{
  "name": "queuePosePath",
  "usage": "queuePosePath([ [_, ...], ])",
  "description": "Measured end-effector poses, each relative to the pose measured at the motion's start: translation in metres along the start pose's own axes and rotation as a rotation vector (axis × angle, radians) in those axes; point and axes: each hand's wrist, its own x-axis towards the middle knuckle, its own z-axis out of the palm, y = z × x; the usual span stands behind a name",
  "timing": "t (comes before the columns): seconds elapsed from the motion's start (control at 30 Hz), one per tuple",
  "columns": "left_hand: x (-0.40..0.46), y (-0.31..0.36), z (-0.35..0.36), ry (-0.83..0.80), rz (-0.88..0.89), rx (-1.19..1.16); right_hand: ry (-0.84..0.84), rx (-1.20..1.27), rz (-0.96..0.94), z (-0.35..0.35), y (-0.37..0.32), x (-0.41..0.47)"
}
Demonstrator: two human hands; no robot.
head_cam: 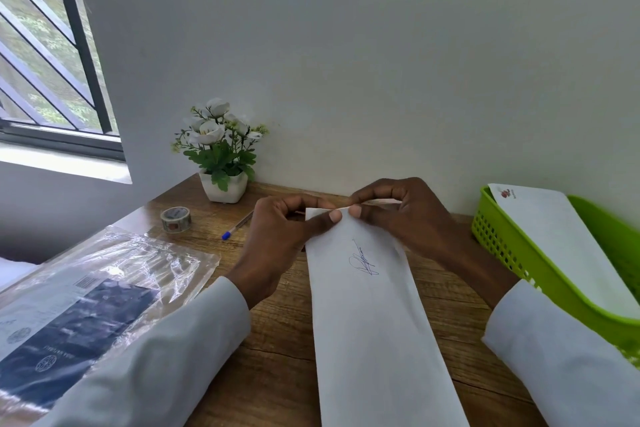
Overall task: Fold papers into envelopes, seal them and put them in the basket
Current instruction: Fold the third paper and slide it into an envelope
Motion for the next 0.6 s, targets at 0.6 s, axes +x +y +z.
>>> queuePosePath([
  [0.6, 0.006, 0.006, -0.009, 0.113, 0.056, -0.023, 0.031, -0.039, 0.056, -0.016, 0.012, 0.001],
])
